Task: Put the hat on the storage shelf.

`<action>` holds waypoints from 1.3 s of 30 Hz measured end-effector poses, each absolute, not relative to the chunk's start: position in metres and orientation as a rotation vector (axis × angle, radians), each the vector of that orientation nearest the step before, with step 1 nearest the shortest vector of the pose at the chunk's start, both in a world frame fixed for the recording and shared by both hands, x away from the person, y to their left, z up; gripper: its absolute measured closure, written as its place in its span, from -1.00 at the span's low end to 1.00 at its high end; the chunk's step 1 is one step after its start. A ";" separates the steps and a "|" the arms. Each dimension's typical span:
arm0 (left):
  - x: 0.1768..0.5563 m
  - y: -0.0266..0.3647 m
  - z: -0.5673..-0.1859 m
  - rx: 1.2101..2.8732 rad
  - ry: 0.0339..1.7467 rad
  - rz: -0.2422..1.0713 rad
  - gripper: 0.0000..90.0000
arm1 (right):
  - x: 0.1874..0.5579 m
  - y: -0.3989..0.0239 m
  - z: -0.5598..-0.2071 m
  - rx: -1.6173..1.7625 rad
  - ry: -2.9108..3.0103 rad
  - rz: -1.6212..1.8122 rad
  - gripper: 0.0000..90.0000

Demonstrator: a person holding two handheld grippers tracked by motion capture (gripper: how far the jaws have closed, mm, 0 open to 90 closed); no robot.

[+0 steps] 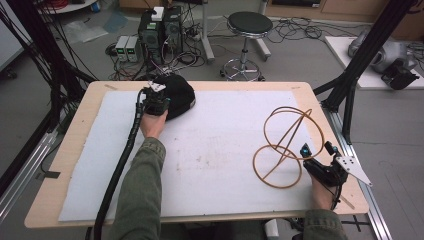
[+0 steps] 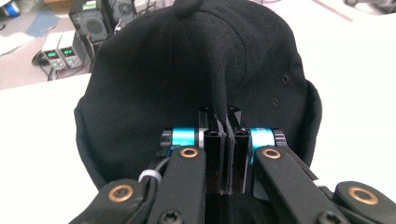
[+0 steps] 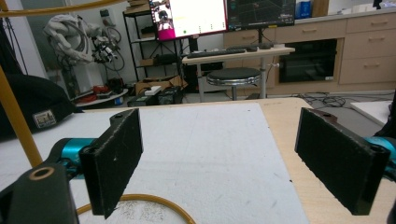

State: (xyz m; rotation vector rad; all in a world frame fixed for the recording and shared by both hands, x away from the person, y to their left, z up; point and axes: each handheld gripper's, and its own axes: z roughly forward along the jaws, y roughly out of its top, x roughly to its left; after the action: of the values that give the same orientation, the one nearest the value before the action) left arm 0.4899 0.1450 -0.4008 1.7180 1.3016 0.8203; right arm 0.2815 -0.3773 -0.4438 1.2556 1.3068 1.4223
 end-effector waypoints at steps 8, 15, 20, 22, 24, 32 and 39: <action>0.477 0.148 -0.379 1.661 1.226 0.842 0.96 | 0.282 -0.378 -0.444 1.250 1.303 1.429 -0.68; 0.462 0.153 -0.355 1.605 1.142 0.859 0.96 | 0.281 -0.378 -0.444 1.244 1.302 1.430 -0.68; 0.449 0.157 -0.337 1.561 1.084 0.863 0.96 | 0.281 -0.377 -0.443 1.249 1.297 1.430 -0.68; 0.444 0.159 -0.330 1.536 1.063 0.860 0.96 | 0.280 -0.377 -0.443 1.248 1.295 1.433 -0.68; 0.438 0.160 -0.324 1.514 1.038 0.865 0.96 | 0.280 -0.377 -0.443 1.243 1.292 1.438 -0.68; 0.413 0.160 -0.301 1.413 0.929 0.887 0.96 | 0.279 -0.377 -0.442 1.239 1.282 1.431 -0.68; 0.386 0.152 -0.283 1.365 0.798 0.885 0.96 | 0.279 -0.376 -0.442 1.237 1.281 1.423 -0.68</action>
State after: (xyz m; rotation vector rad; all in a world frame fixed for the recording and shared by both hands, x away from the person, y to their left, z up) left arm 0.3859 0.1516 -0.2829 1.3648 0.7980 0.8852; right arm 0.2794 -0.3762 -0.4420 1.2367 1.2807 1.4225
